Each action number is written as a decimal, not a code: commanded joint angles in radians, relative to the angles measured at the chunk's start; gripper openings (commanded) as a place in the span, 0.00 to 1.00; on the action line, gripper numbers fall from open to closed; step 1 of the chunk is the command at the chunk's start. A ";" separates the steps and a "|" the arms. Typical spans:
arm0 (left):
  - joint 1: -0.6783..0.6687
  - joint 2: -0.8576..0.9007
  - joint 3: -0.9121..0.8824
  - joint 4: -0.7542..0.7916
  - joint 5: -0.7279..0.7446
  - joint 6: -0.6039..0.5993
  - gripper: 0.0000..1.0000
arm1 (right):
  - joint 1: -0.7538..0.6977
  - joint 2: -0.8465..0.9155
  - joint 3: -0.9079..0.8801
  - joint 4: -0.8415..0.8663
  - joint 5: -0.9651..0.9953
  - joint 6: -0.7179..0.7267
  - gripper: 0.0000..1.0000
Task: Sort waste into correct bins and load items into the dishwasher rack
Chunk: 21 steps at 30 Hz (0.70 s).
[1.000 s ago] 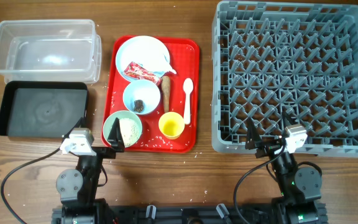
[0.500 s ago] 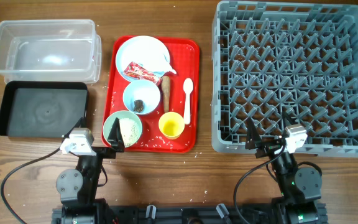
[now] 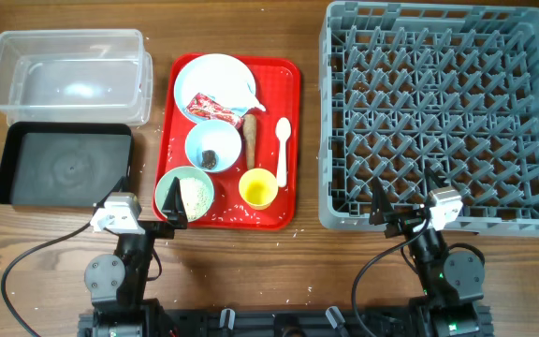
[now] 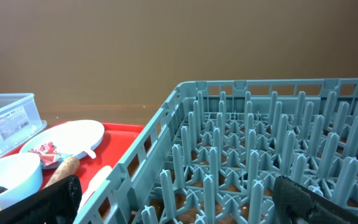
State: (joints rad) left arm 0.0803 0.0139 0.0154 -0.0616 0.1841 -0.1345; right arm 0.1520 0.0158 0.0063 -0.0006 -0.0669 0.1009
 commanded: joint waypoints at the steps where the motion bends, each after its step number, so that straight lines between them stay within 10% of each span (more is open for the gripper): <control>1: -0.005 -0.006 -0.009 0.002 0.002 0.015 1.00 | 0.007 0.005 -0.001 0.003 0.003 0.006 1.00; 21: -0.005 -0.006 -0.009 0.008 0.028 0.015 1.00 | 0.007 0.005 -0.001 0.008 -0.010 0.048 1.00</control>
State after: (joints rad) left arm 0.0803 0.0139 0.0154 -0.0605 0.1844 -0.1341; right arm 0.1520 0.0158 0.0063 -0.0002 -0.0673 0.1093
